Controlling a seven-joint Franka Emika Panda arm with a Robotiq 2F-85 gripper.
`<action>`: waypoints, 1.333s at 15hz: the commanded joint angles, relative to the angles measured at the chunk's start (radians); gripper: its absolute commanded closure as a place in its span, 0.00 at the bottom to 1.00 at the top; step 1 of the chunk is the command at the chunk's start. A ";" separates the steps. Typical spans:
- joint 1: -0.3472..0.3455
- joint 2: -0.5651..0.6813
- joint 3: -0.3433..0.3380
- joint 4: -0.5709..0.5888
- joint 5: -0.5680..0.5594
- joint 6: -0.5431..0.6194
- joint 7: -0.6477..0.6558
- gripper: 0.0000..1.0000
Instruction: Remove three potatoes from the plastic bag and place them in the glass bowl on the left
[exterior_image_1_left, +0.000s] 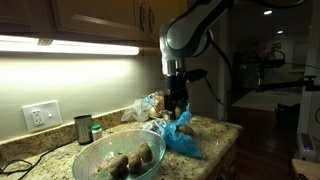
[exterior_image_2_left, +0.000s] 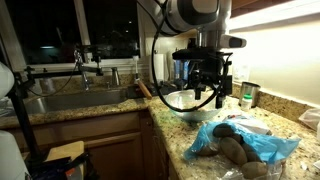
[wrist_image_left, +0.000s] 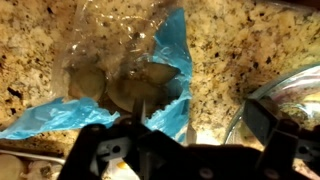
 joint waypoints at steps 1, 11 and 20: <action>-0.021 -0.033 -0.019 -0.042 -0.028 -0.007 0.037 0.00; -0.066 0.023 -0.068 -0.034 -0.055 0.013 0.053 0.00; -0.073 0.126 -0.083 -0.020 -0.049 0.038 0.070 0.00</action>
